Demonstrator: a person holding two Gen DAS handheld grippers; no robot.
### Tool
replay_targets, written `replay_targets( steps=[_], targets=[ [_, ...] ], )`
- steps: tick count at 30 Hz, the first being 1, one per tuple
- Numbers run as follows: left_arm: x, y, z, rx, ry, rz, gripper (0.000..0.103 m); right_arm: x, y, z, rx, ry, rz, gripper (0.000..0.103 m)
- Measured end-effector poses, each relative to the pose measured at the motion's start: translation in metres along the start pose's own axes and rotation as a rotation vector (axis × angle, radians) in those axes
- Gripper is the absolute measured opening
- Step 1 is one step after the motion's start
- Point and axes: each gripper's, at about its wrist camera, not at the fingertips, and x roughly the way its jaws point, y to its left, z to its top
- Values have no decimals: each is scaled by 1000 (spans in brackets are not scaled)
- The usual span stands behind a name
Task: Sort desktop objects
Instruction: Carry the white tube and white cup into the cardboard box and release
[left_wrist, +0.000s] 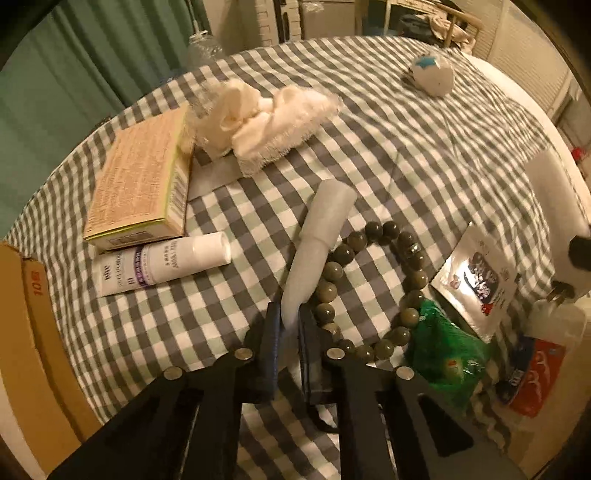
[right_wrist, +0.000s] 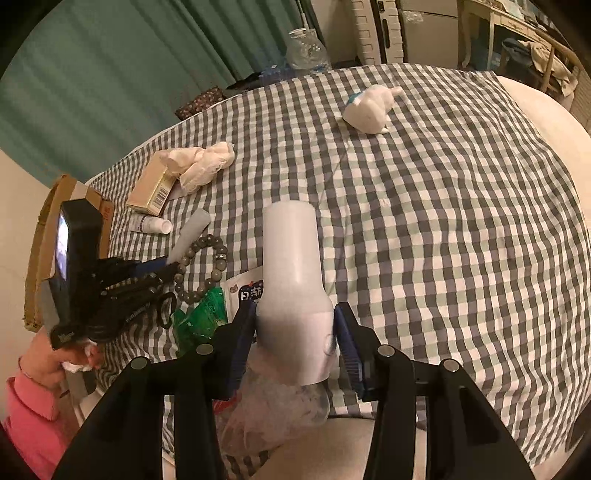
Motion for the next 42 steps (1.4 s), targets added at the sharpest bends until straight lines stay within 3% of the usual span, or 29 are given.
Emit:
replay_targets(
  steps=[5, 8, 11, 18, 21, 30, 35, 42],
  targets=[
    [-41, 17, -12, -112, -88, -129, 7, -12, 0, 1, 7, -20, -4, 44],
    [-78, 21, -24, -141, -161, -154, 8, -29, 7, 2, -1, -59, -1, 44],
    [-119, 26, -32, -194, -245, -226, 8, -50, 22, 1, -25, -94, 7, 44],
    [-216, 43, -44, -245, -453, -231, 8, -95, 83, -2, -124, -178, 47, 44],
    [-244, 60, -48, -253, -494, -195, 8, -109, 121, -1, -181, -203, 70, 44],
    [-283, 151, -97, -379, -480, -26, 8, -99, 275, 5, -403, -193, 260, 44],
    [-261, 202, -134, -489, -404, 78, 8, -60, 339, 7, -462, -106, 349, 44],
    [-215, 238, -155, -577, -323, 70, 8, 5, 381, 10, -494, 5, 342, 44]
  ],
)
